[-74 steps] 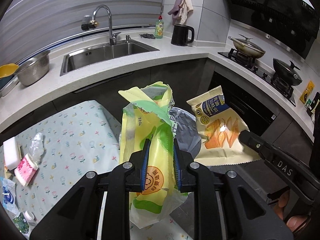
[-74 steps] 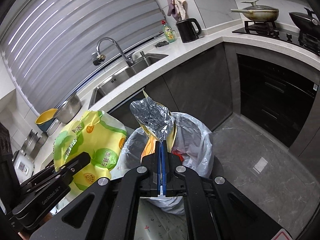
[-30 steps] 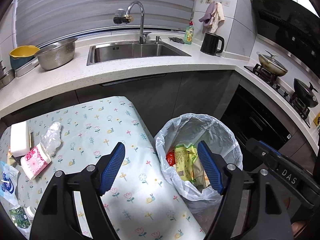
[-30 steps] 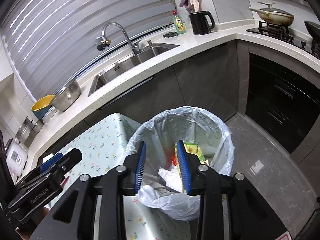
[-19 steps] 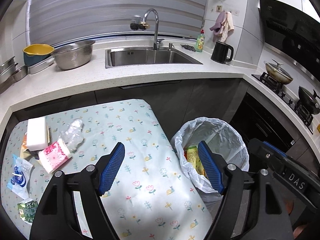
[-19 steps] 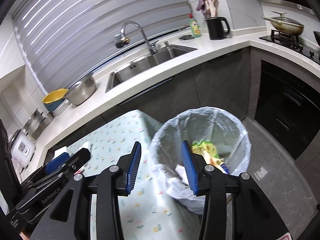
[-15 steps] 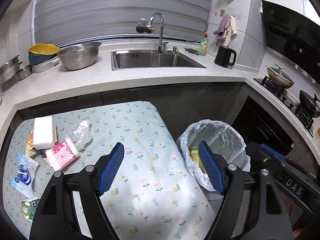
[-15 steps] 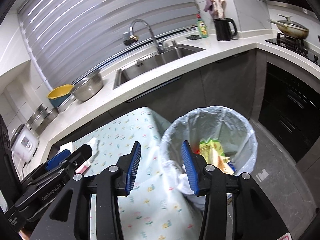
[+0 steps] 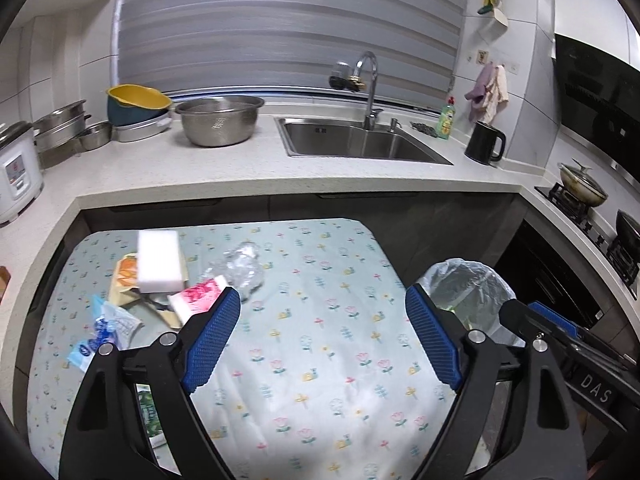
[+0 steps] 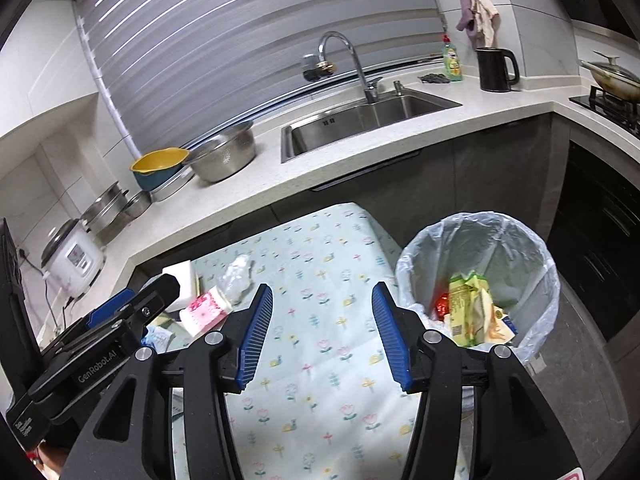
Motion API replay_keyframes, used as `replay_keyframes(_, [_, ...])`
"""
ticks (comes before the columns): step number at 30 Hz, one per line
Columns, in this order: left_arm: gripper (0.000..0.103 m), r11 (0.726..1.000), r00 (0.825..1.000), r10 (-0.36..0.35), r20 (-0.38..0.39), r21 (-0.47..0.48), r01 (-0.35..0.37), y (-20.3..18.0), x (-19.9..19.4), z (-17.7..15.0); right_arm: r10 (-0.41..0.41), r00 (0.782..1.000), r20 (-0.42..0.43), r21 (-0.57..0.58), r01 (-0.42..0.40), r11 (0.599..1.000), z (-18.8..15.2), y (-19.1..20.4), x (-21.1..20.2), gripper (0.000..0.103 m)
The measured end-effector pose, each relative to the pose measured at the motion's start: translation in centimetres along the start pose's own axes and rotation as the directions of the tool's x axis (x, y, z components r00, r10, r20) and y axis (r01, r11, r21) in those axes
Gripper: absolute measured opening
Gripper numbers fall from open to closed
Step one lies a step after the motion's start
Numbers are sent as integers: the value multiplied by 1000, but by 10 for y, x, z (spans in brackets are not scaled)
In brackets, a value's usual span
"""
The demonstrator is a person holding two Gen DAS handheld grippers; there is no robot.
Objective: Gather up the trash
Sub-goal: 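Move both open grippers back to the trash on the table, then grasp the blue-and-white wipes pack with the left gripper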
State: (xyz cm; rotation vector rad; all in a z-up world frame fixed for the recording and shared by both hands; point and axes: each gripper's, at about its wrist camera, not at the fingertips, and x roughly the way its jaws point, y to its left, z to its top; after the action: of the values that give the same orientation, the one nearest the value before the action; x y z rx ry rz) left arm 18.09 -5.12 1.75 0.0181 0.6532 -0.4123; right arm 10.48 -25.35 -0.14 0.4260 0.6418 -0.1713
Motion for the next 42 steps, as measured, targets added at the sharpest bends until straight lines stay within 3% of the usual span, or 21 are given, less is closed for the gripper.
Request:
replay_keyframes(15, [84,982,987,156,-39,-99,-160,132,-26,-29,102,987,-126,-79,-113,990,-49,97,37,52])
replay_keyframes(25, [85,954,969,230,-94,-177,-244,216,-32,-55,136,949,-285,-111,-174,979,-110,160,86,52])
replay_keyframes(33, [86,940,956,240,-171,-204,-272,261,-17,-77,138,914,-381,-118,-197,973,-149,194,123,52])
replay_keyframes(42, [90,939,948,216,-232,-216,-267,278,14,-90,134,890,-437,-109,-200,974,-166,212,156,52])
